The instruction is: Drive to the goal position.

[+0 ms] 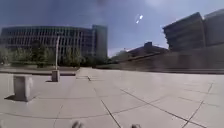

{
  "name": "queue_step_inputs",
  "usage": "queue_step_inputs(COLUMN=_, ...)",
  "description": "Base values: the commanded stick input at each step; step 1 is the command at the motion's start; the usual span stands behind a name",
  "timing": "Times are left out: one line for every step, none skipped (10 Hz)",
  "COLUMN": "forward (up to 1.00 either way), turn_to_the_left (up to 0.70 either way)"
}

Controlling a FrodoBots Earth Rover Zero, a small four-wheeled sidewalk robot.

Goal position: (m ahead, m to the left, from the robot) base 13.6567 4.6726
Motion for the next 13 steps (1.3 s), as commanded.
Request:
queue_step_inputs(forward=0.85, turn_to_the_left=0.0)
queue_step_inputs(forward=0.85, turn_to_the_left=0.0)
queue_step_inputs(forward=0.85, turn_to_the_left=0.0)
queue_step_inputs(forward=0.85, turn_to_the_left=0.0)
queue_step_inputs(forward=0.85, turn_to_the_left=0.0)
queue_step_inputs(forward=0.85, turn_to_the_left=0.0)
queue_step_inputs(forward=0.85, turn_to_the_left=0.0)
queue_step_inputs(forward=0.85, turn_to_the_left=0.0)
queue_step_inputs(forward=0.85, turn_to_the_left=0.0)
queue_step_inputs(forward=0.85, turn_to_the_left=0.0)
queue_step_inputs(forward=0.85, turn_to_the_left=0.0)
queue_step_inputs(forward=0.85, turn_to_the_left=0.0)
queue_step_inputs(forward=0.85, turn_to_the_left=0.0)
